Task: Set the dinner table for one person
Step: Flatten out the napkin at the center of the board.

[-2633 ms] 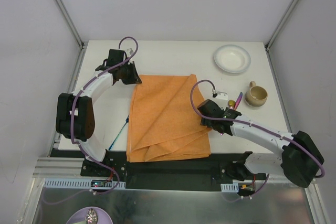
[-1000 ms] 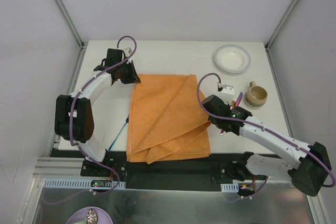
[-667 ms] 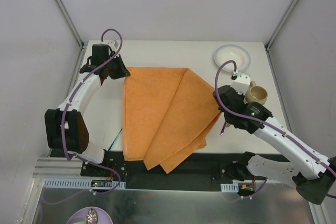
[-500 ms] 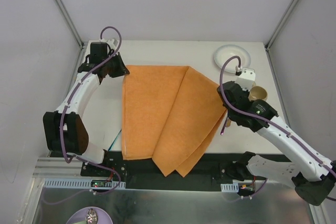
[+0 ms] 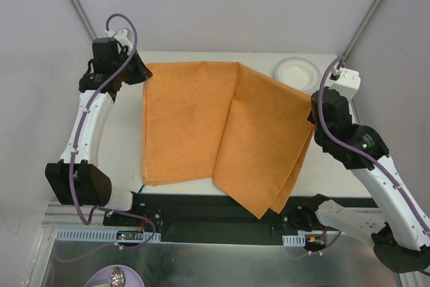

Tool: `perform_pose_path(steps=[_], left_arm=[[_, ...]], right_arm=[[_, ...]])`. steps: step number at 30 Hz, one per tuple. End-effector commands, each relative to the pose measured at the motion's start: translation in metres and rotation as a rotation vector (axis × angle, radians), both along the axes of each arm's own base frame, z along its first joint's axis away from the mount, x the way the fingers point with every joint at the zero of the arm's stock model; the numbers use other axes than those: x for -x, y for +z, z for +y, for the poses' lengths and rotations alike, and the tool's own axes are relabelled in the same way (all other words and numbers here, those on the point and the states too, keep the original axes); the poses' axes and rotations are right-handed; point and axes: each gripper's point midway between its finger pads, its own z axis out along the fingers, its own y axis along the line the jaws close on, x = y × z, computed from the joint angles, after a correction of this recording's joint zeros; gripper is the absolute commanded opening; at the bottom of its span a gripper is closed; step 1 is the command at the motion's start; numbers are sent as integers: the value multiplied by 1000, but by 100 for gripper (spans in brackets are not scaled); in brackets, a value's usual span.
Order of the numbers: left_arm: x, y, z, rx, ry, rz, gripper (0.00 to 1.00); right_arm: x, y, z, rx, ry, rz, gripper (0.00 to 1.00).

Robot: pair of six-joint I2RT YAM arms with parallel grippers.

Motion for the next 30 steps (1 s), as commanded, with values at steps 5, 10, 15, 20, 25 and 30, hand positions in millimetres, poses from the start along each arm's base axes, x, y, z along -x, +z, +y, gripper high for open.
perform_pose_path(steps=[5, 10, 15, 20, 25, 30], left_arm=[[20, 99, 28, -50, 62, -241, 0], [39, 123, 41, -97, 102, -298, 0], [60, 139, 55, -135, 152, -337, 0], [71, 143, 66, -153, 185, -349, 0], [85, 159, 79, -183, 231, -382, 0], [99, 180, 89, -219, 282, -430, 0]], right_arm=[[12, 56, -28, 25, -42, -135, 1], [20, 74, -41, 48, -65, -173, 1], [29, 93, -53, 72, -85, -208, 1], [33, 109, -62, 83, -105, -249, 1], [34, 126, -67, 99, -122, -285, 1], [35, 138, -70, 95, -131, -316, 1]])
